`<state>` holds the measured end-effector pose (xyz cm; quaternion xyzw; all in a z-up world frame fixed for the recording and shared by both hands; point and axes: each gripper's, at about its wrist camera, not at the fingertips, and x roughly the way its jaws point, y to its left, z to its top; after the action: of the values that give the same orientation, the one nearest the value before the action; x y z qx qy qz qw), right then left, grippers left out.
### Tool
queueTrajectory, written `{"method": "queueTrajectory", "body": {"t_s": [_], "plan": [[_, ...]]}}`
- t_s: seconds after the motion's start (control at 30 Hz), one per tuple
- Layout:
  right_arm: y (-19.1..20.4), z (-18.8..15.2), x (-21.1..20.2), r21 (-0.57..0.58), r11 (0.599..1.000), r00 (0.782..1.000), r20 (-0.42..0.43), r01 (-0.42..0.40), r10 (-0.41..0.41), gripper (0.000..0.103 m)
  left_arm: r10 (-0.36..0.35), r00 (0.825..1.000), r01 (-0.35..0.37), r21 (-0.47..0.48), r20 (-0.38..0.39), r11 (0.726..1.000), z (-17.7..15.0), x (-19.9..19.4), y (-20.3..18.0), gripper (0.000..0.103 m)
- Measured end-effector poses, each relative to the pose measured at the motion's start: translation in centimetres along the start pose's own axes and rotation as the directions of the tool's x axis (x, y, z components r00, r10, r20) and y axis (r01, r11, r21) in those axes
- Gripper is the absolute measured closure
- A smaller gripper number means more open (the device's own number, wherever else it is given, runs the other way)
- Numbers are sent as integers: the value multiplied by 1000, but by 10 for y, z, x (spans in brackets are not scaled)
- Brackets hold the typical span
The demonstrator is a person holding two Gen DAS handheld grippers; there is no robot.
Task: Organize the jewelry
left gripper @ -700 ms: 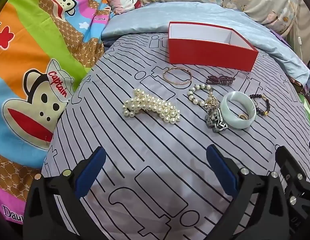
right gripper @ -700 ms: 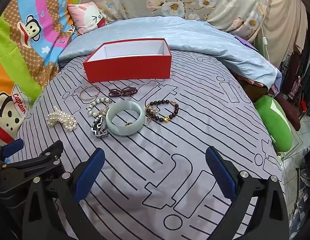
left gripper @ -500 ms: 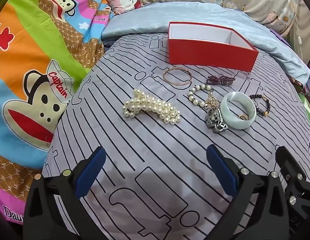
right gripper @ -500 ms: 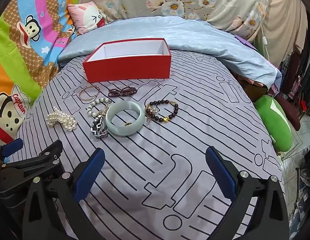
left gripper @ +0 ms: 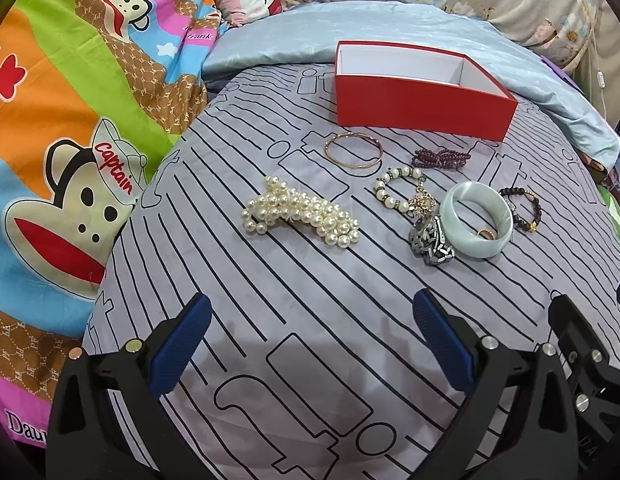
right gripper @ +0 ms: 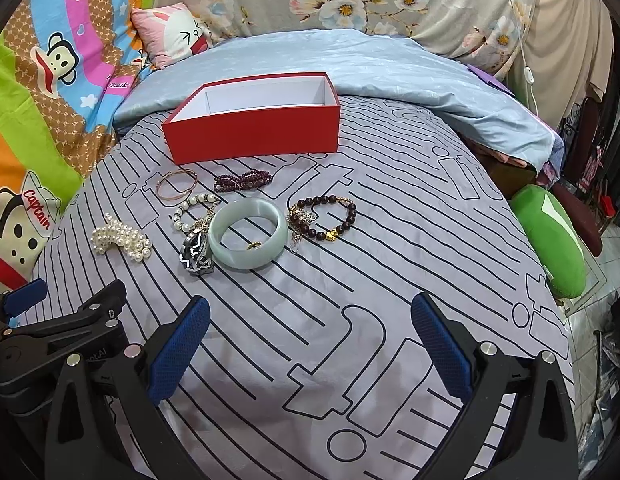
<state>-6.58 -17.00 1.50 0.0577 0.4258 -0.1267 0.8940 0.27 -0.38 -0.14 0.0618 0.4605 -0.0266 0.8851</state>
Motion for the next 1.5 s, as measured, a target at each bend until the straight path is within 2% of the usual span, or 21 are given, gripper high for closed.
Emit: {"method": "queueTrajectory", "body": {"t_s": [0.57, 0.93, 1.5], "plan": [[1, -1, 1, 0, 1000, 1000, -1, 1, -1, 5, -2, 1000, 2, 1, 16, 1000, -2, 0, 2, 5], [0, 0, 0, 5, 1000, 1000, 0, 2, -2, 5, -28, 1000, 28, -20, 3, 999, -1, 2, 4, 5], [1, 0, 0, 5, 1000, 1000, 1, 2, -2, 5, -19, 1000, 19, -11, 1, 1000, -2, 2, 2, 5]]}}
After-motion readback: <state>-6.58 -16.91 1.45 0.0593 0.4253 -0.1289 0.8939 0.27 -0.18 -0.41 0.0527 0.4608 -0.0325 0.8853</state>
